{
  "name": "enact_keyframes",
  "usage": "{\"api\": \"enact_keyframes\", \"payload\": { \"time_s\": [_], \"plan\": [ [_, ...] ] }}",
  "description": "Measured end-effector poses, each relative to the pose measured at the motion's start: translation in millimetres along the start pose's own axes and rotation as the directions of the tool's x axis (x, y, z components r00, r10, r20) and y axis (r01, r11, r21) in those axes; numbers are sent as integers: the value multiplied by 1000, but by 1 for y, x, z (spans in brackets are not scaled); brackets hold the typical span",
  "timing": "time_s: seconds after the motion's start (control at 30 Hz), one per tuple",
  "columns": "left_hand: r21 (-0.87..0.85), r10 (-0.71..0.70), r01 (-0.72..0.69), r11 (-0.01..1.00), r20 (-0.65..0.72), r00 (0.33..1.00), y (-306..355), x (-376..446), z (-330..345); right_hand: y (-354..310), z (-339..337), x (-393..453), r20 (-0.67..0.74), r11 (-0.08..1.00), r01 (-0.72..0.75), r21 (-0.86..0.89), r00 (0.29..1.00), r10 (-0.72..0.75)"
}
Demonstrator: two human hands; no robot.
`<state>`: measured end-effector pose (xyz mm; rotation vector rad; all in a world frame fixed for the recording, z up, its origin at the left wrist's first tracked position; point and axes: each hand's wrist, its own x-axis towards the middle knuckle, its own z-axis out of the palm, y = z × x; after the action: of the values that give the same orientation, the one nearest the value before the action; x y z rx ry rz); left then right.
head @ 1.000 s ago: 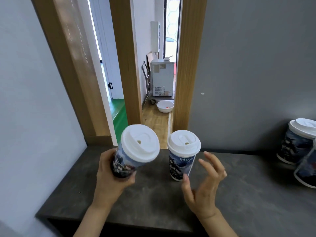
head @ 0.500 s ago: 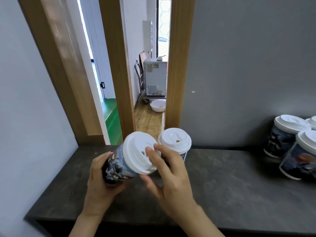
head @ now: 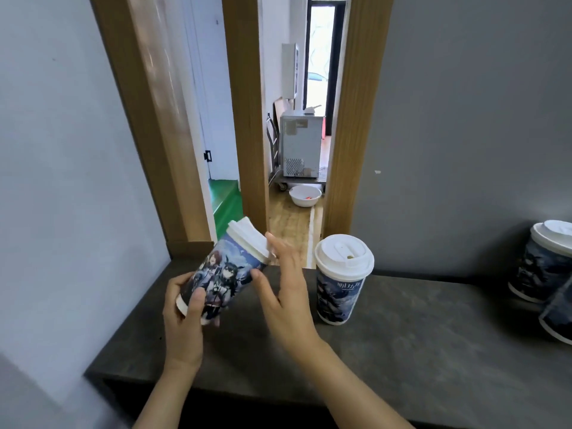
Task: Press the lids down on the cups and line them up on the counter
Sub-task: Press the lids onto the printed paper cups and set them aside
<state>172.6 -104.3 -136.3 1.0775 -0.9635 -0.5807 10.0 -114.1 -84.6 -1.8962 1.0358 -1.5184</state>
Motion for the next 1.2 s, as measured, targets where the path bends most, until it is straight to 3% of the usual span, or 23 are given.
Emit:
{"api": "enact_keyframes", "payload": {
  "time_s": [0.1,0.17,0.33,0.43,0.67,0.83,0.93,1.1,1.2],
  "plan": [
    [-128,-140,136,982,-27,990,-4,5,0,18,7,-8,25,968,-171,181,985,169],
    [-129,-134,133,983,0,991,-4,7,0,29,9,-14,60,923,-278,266,960,272],
    [-69,-119,136,988,211,970,-11,11,-1,52,2,-20,47,851,-387,355,917,397],
    [-41,-108,124,991,273,956,-12,10,-2,57,-2,-21,85,828,-420,372,903,420],
    [-15,-99,105,994,216,971,-11,11,1,61,-4,-20,119,799,-452,397,889,443],
    [-183,-155,194,964,209,966,-15,8,-1,67,-3,-19,129,759,-479,441,871,475],
    [-189,-150,192,963,216,965,-17,9,-1,67,-2,-18,121,757,-474,449,872,474],
    [-34,-134,142,989,169,976,-12,6,0,72,-1,-18,78,734,-465,495,865,495],
    [26,-191,189,982,110,975,-12,5,2,69,-2,-19,53,778,-438,450,883,467]
  ]
}}
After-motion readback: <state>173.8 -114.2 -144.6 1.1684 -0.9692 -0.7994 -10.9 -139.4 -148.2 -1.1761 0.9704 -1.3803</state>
